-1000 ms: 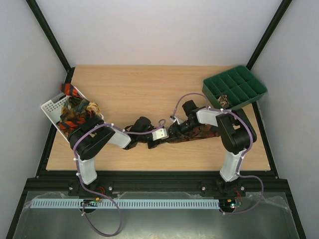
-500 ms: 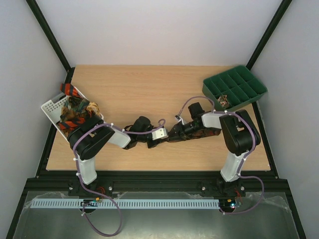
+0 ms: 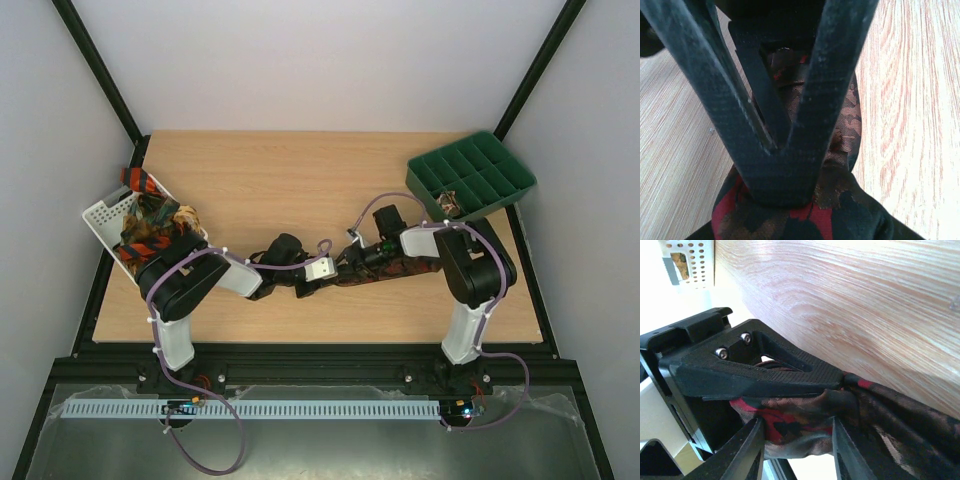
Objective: Roll the ties
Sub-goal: Roll the tie at the center of the board.
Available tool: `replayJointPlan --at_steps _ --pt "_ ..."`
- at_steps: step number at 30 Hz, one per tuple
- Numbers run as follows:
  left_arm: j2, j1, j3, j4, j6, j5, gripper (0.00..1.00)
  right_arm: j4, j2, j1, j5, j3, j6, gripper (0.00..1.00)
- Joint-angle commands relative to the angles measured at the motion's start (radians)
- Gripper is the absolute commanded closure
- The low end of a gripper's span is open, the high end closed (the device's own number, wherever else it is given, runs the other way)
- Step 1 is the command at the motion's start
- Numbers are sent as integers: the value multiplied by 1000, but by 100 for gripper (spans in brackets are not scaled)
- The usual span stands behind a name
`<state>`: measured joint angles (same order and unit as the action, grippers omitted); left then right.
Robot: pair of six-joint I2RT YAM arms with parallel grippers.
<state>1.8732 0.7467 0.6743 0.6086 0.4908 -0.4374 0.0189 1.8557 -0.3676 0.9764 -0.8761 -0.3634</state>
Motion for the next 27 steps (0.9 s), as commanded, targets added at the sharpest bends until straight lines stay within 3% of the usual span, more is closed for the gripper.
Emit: replayJointPlan --at_steps 1,3,5,9,16,21,27 --pt "35 9 -35 -171 20 -1 63 15 53 -10 -22 -14 17 68" --pt "34 10 -33 -174 24 -3 63 37 64 -9 -54 -20 42 86" --pt "34 9 -33 -177 28 -4 63 63 71 -5 -72 -27 68 98" --pt "34 6 -29 -181 27 -10 60 123 77 13 -94 -32 110 99" --pt "-50 -9 -15 -138 -41 -63 31 215 91 55 -213 -32 194 99" --pt "-87 -7 -38 -58 -117 -97 24 251 95 77 -301 -29 231 99" --pt "-8 -6 -8 26 -227 -100 23 228 93 76 -302 -14 214 99"
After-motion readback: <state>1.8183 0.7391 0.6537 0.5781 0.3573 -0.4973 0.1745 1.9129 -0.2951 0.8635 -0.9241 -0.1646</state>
